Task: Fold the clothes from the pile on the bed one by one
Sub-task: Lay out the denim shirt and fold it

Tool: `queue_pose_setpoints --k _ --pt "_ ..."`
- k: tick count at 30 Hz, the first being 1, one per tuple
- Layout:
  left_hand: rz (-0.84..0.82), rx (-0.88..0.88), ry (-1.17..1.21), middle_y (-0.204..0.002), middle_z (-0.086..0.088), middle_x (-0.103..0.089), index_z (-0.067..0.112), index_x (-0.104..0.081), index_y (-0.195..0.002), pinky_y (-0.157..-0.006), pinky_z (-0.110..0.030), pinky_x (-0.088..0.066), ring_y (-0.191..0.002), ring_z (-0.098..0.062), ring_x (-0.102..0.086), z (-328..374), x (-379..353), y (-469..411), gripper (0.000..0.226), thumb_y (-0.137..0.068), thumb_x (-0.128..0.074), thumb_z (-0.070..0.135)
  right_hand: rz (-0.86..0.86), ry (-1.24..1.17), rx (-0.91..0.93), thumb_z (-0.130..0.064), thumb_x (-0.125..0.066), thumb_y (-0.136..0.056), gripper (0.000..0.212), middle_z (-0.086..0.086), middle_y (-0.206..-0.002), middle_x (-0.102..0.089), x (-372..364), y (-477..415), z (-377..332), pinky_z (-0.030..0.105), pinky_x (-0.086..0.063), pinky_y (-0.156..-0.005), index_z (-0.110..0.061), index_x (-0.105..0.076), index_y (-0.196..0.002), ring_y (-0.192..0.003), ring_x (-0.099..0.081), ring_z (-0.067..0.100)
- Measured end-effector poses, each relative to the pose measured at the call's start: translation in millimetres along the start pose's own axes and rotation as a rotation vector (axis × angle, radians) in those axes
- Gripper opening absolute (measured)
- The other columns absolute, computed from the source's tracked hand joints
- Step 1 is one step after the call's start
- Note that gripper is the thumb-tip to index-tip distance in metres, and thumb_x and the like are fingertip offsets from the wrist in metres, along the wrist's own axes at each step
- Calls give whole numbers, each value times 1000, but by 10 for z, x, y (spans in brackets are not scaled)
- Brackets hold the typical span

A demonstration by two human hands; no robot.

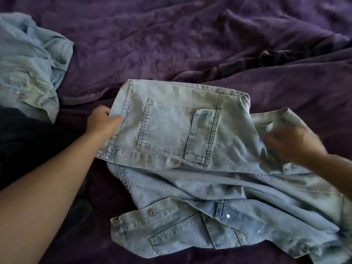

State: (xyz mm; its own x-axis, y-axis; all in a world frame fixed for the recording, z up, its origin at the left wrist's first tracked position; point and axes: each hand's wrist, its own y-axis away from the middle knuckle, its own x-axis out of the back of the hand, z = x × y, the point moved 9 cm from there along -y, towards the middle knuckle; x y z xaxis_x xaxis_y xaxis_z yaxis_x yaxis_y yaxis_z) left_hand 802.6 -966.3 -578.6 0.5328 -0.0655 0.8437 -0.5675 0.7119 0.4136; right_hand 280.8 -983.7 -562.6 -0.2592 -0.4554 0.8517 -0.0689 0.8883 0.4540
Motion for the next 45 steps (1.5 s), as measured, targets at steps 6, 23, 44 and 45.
queue_pose_setpoints --k 6,23,44,45 --pt "-1 193 532 -101 2 -66 18 -66 -113 -82 -26 -47 -88 -14 -60 273 -222 -420 52 -72 -72 49 27 -194 -95 -70 -70 -67 72 3 -116 -64 41 -915 -375 36 -47 -85 -23 -58 -122 -107 -59 27" --pt "86 68 464 -98 -7 -72 12 -69 -90 -72 -36 -59 -85 -16 -70 630 -22 -772 30 -66 -81 23 296 220 21 -58 -61 -81 52 25 -114 -60 746 -1677 -610 50 -41 -89 -21 -55 -117 -107 -55 46" --pt "-661 -536 -419 -66 6 -57 25 -46 -67 -66 -30 -40 -74 -21 -60 -678 -1231 2548 35 -65 -75 44 -326 227 68 -41 -73 -77 49 1 -108 -65 -1325 2242 86 39 -50 -80 -28 -63 -123 -103 -63 29" --pt "-738 -482 -450 -66 6 -58 24 -49 -64 -63 -29 -41 -70 -17 -60 -744 -1194 2536 29 -65 -75 39 -266 143 12 -32 -75 -78 30 3 -96 -68 -1247 2286 179 37 -51 -72 -25 -71 -106 -92 -66 30"
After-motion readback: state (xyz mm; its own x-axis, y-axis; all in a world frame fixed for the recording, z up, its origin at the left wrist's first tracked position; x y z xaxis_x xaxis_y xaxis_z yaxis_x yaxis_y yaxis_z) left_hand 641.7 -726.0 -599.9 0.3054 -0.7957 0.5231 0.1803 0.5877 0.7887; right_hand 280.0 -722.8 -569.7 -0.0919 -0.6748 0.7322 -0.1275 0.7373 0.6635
